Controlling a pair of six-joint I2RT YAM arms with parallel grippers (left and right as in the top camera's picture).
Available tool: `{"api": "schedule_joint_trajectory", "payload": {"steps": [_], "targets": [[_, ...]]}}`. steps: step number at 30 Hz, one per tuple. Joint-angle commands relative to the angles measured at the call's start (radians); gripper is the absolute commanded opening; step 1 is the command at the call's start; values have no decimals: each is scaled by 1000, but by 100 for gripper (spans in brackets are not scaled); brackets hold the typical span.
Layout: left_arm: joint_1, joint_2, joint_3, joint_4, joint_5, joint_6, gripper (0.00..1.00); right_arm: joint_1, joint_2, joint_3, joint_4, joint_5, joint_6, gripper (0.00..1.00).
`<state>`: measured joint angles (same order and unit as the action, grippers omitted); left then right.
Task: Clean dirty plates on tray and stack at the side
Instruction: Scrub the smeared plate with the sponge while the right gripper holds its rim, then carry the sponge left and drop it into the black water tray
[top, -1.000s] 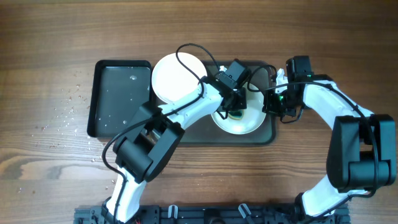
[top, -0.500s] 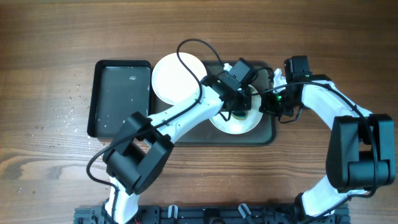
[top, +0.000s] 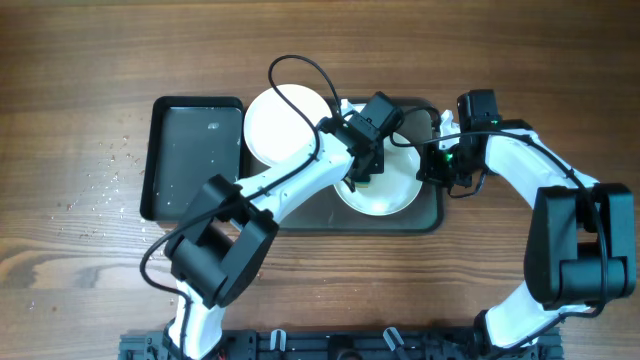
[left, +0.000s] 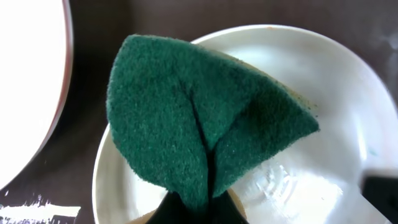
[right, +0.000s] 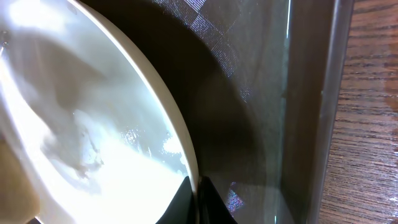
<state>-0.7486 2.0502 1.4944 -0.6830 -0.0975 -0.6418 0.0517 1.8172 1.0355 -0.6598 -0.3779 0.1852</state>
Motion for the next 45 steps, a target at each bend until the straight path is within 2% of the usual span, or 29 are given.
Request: {"api": "schedule_joint_trajectory", "payload": {"steps": [1, 4, 10, 16, 20, 25, 34, 38, 45], "targets": [[2, 67, 11, 9, -35, 4, 5, 8, -21, -3, 4, -28, 1, 4], [-2, 107, 11, 9, -7, -21, 5, 8, -21, -3, 3, -28, 0, 4], [-24, 139, 11, 27, 203, -21, 5, 8, -21, -3, 3, -28, 0, 4], [-59, 138, 11, 124, 408, -21, 5, 8, -21, -3, 3, -28, 0, 4], [-73, 138, 11, 201, 469, -21, 6, 8, -21, -3, 4, -35, 0, 4], [-51, 114, 11, 211, 458, -16, 4, 8, -21, -3, 4, -35, 0, 4], [104, -83, 11, 131, 351, 58, 4, 8, -21, -3, 4, -35, 0, 4], [191, -161, 11, 76, 315, 59, 4, 8, -21, -3, 5, -35, 0, 4], [343, -177, 11, -98, 291, 106, 4, 8, -21, -3, 5, -35, 0, 4]]}}
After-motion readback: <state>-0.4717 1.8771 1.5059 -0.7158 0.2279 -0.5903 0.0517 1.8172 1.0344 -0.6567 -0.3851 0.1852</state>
